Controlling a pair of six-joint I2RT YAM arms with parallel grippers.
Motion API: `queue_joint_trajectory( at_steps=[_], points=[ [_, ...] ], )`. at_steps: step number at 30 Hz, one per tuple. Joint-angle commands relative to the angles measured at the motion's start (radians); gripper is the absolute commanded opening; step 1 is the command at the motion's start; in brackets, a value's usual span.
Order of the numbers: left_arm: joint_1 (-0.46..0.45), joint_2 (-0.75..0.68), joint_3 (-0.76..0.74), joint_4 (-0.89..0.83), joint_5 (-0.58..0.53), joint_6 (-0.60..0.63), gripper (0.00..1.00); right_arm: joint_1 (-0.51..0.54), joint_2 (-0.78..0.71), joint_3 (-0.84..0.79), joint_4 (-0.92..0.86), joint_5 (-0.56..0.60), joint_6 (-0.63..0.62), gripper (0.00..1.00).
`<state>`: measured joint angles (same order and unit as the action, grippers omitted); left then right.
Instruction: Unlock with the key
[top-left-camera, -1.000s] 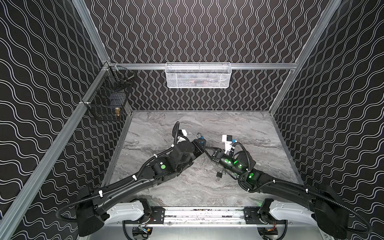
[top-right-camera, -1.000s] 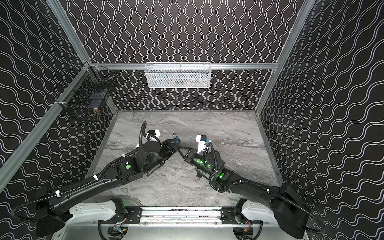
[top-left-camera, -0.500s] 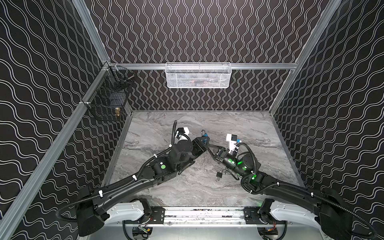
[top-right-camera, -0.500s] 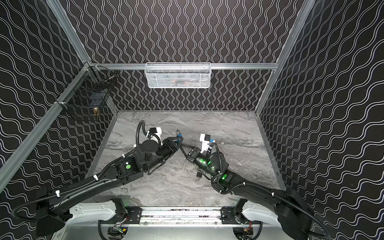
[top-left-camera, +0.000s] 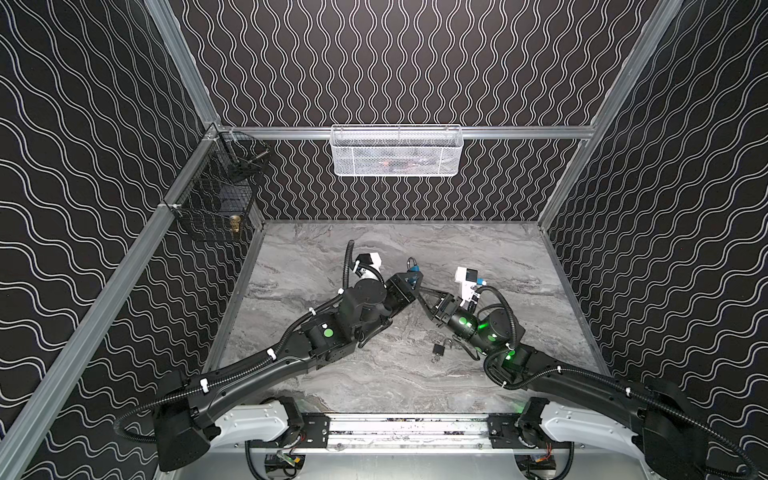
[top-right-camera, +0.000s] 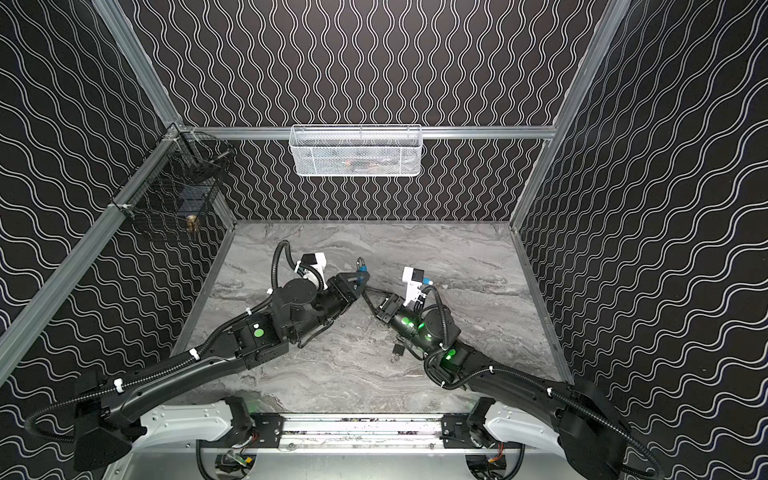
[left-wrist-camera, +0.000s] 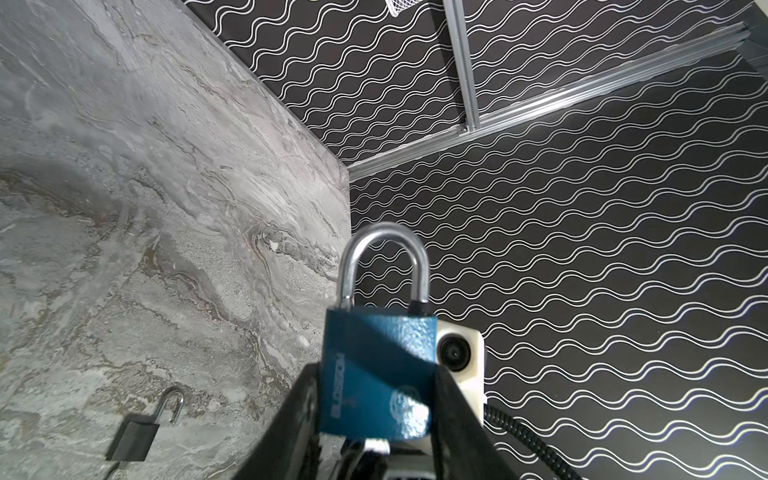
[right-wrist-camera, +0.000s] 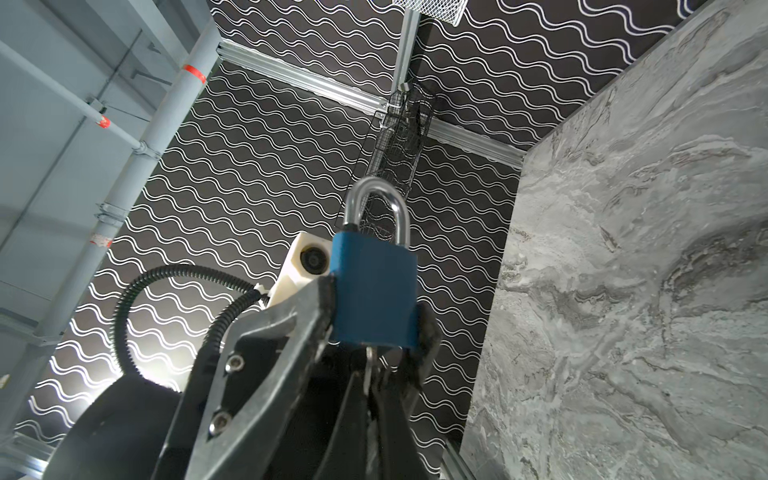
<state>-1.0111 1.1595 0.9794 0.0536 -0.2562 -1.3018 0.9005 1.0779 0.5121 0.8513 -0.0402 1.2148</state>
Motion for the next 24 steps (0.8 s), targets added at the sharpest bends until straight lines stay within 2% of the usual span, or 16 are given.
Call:
queue_joint_trajectory(
  at_steps=[1, 6, 10, 15, 20, 22, 24],
  points=[
    [-0.017, 0.002, -0.004, 0.042, 0.299, -0.023, 0.0, 0.009, 0.001, 0.0, 0.147, -0.171, 0.023, 0.0],
    [-0.014, 0.004, 0.01, 0.056, 0.323, -0.016, 0.0, 0.008, -0.04, -0.023, 0.106, -0.119, 0.033, 0.0],
    [-0.014, -0.009, -0.008, 0.054, 0.31, -0.015, 0.0, 0.003, -0.071, -0.005, 0.014, -0.111, -0.017, 0.0],
    [-0.014, -0.008, 0.026, -0.05, 0.253, 0.048, 0.0, 0.0, -0.07, 0.046, -0.137, -0.121, -0.12, 0.0],
    [-0.006, -0.03, 0.041, -0.168, 0.14, 0.145, 0.0, 0.0, -0.083, 0.067, -0.283, -0.097, -0.22, 0.0],
    [0.006, -0.039, 0.048, -0.213, 0.103, 0.184, 0.0, 0.0, -0.084, 0.061, -0.28, -0.108, -0.242, 0.04],
    [0.025, -0.051, 0.06, -0.274, 0.063, 0.219, 0.0, -0.001, -0.09, 0.075, -0.331, -0.103, -0.272, 0.14]
  ],
)
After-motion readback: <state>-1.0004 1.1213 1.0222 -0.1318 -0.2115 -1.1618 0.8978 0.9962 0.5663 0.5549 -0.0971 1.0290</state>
